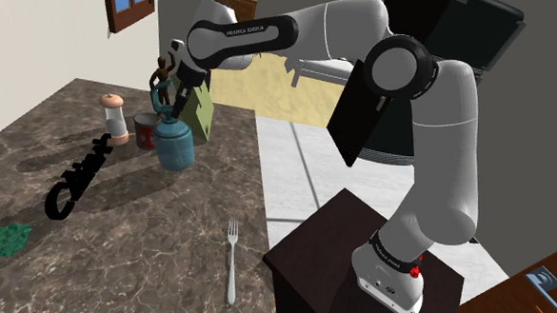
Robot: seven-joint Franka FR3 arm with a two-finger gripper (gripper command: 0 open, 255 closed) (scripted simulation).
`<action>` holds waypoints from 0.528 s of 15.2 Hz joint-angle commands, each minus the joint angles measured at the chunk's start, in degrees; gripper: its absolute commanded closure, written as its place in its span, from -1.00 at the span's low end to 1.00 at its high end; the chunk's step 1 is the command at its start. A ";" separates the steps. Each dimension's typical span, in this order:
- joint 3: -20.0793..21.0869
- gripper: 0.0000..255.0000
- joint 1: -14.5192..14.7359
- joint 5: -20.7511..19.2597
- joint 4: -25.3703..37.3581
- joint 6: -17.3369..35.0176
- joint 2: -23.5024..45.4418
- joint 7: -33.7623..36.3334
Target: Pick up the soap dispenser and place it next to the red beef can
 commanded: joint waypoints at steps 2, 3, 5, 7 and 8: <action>0.01 1.00 -0.06 0.04 -0.14 0.29 0.04 -0.12; 0.01 1.00 -0.06 0.04 -0.14 0.29 0.04 -0.12; 0.01 1.00 -0.06 0.04 -0.14 0.29 0.04 -0.12; 0.01 -1.00 -0.06 0.04 -0.09 0.26 0.06 -0.11; 0.01 -1.00 -0.05 0.04 -0.11 0.28 0.06 -0.11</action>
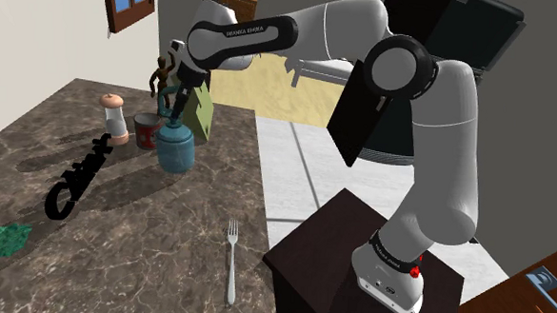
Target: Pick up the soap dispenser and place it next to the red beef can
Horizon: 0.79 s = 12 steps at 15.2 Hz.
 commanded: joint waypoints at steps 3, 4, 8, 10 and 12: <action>0.00 -1.00 0.01 0.00 0.02 0.00 0.00 0.00; 0.00 -1.00 -0.01 0.01 -0.02 0.02 -0.03 -0.01; 0.00 -1.00 -0.87 0.26 -0.47 -4.35 -4.76 -0.15; 0.00 -1.00 -0.87 0.26 -0.48 -4.35 -4.77 -0.15; 0.00 -1.00 -0.87 0.26 -0.47 -4.35 -4.76 -0.15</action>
